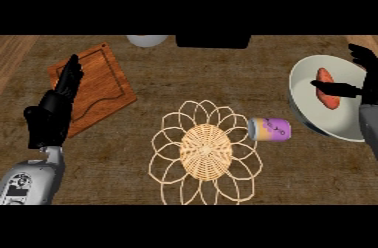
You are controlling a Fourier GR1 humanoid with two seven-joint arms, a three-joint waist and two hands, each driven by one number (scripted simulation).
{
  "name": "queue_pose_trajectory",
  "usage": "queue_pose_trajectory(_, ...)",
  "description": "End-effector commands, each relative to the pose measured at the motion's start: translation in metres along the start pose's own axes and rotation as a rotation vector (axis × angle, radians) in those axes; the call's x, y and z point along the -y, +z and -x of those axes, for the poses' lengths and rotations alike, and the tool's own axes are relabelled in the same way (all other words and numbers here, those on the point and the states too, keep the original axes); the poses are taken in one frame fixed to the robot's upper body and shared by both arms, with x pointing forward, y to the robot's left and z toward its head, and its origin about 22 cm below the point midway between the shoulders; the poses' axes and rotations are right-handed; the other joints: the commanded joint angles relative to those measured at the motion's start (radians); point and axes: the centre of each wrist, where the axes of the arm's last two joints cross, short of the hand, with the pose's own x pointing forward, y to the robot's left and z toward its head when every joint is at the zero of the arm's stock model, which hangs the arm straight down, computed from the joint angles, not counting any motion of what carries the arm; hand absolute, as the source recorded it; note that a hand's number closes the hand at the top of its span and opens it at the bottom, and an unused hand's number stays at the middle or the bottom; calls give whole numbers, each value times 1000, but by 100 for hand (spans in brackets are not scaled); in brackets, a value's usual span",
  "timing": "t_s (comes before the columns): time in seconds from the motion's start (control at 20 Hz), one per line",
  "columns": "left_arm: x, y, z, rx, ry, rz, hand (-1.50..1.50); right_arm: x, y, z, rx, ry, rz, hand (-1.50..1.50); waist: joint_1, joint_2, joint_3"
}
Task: Pick the sweet potato from the placemat and place it in the bowl
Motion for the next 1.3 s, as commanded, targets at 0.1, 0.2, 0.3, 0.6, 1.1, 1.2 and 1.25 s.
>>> queue_pose_trajectory(0.1,-3,0,20,-14,-1,-7,0,20,0,21,24,-119,49,-150,-20,-6,-2)
queue_pose_trajectory(0.2,9,-6,16,-16,-8,-9,0,36,-4,26,9,-166,53,-150,-23,-5,-2)
queue_pose_trajectory(0.3,0,13,7,-29,-19,-20,0,63,-15,22,-6,-208,16,-150,-26,-13,-3)
queue_pose_trajectory(0.6,-12,13,4,-34,-15,-42,0,89,22,67,14,-333,12,-150,-54,-22,-5)
queue_pose_trajectory(1.1,-14,-5,11,-35,-3,-41,0,132,78,102,76,-394,-126,-150,-52,-18,-5)
queue_pose_trajectory(1.2,-7,6,-2,-38,-19,-38,0,139,109,119,86,-394,-119,-150,-52,-19,-5)
queue_pose_trajectory(1.25,3,-5,4,-30,-14,-25,0,143,96,105,92,-414,-103,-150,-49,-17,-5)
